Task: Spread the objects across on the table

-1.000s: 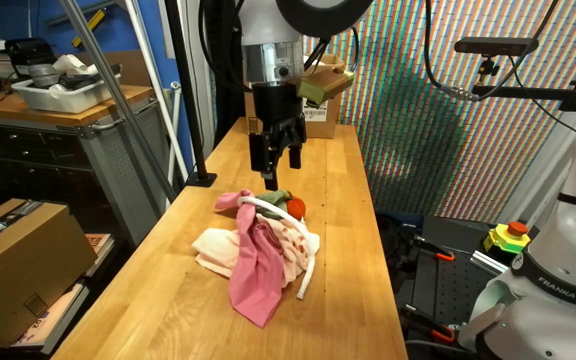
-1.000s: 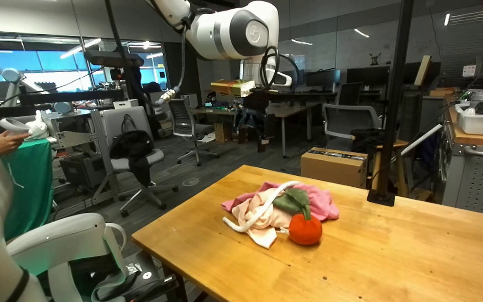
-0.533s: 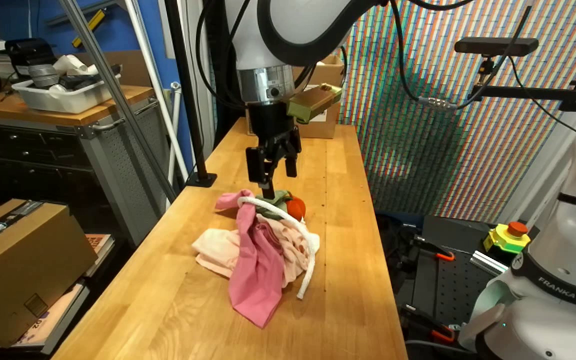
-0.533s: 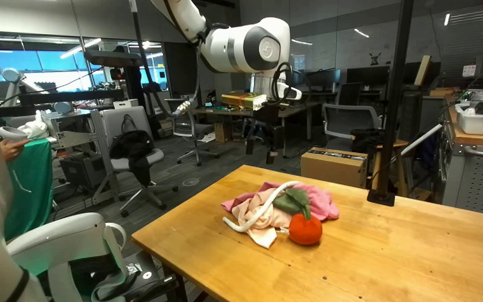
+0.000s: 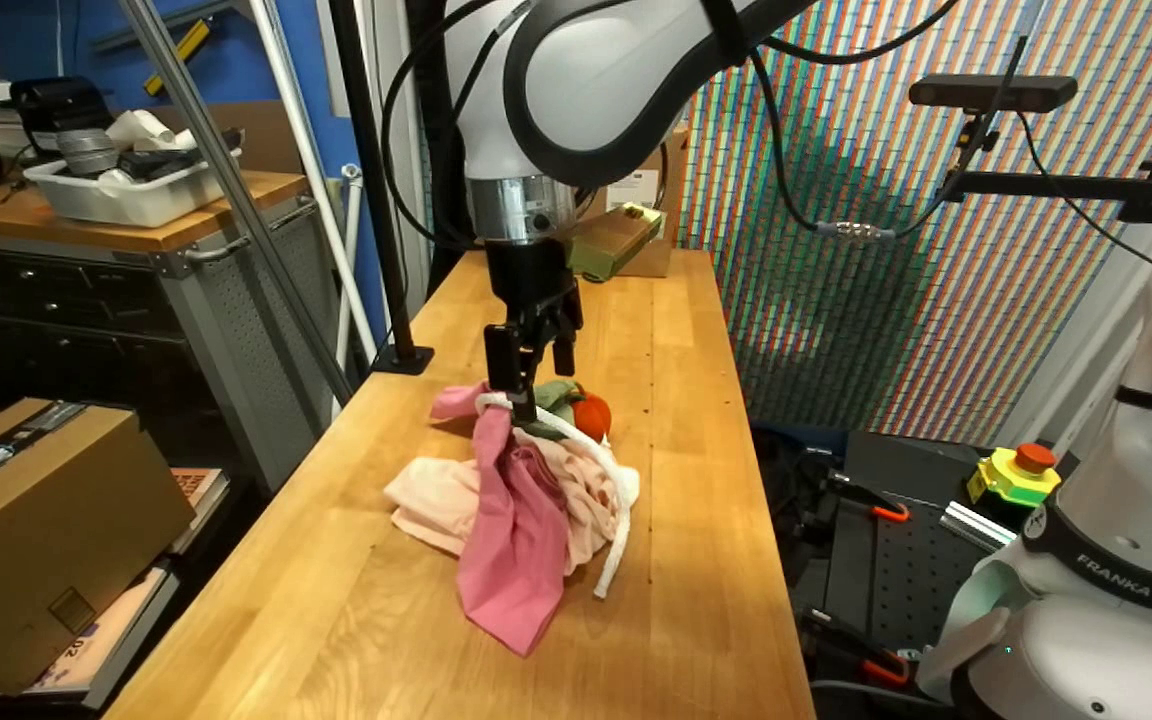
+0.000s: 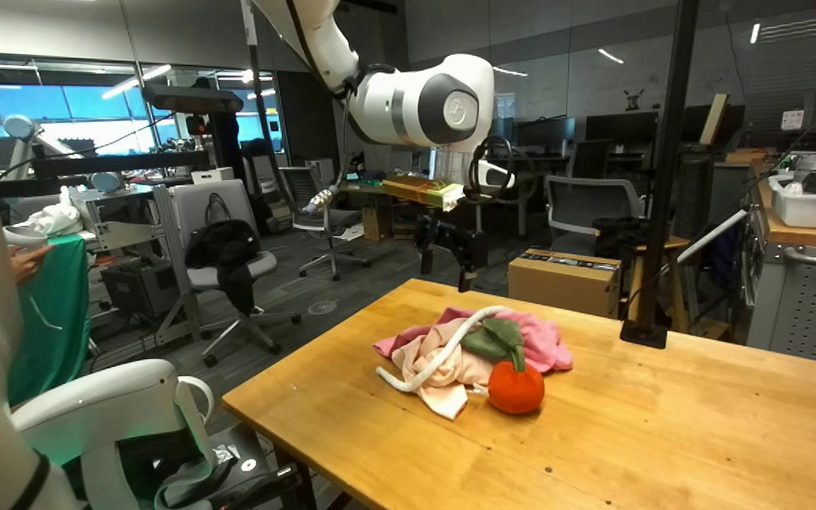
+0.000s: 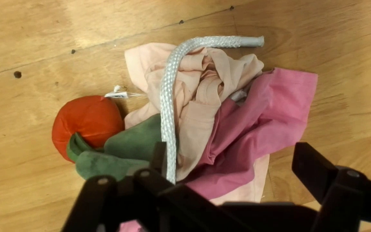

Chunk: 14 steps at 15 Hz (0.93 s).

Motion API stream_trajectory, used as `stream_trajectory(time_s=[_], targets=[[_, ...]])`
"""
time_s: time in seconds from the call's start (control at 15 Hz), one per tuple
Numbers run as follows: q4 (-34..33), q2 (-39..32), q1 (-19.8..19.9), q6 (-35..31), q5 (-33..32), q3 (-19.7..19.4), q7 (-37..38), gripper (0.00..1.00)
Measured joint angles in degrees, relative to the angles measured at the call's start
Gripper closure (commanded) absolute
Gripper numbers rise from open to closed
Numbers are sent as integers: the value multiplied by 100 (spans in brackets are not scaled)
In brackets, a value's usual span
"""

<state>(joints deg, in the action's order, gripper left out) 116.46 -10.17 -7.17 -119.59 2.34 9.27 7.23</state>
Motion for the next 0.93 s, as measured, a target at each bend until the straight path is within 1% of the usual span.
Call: stream_trajectory(time_s=[0.27,0.6,0.93], targets=[[7,-217,-8,-282,-80,0,-193,0],[25,-561,-77,-821,-700,-72,-136,0],[25,-797,-159,-1053,-1056,-184,-26,0]])
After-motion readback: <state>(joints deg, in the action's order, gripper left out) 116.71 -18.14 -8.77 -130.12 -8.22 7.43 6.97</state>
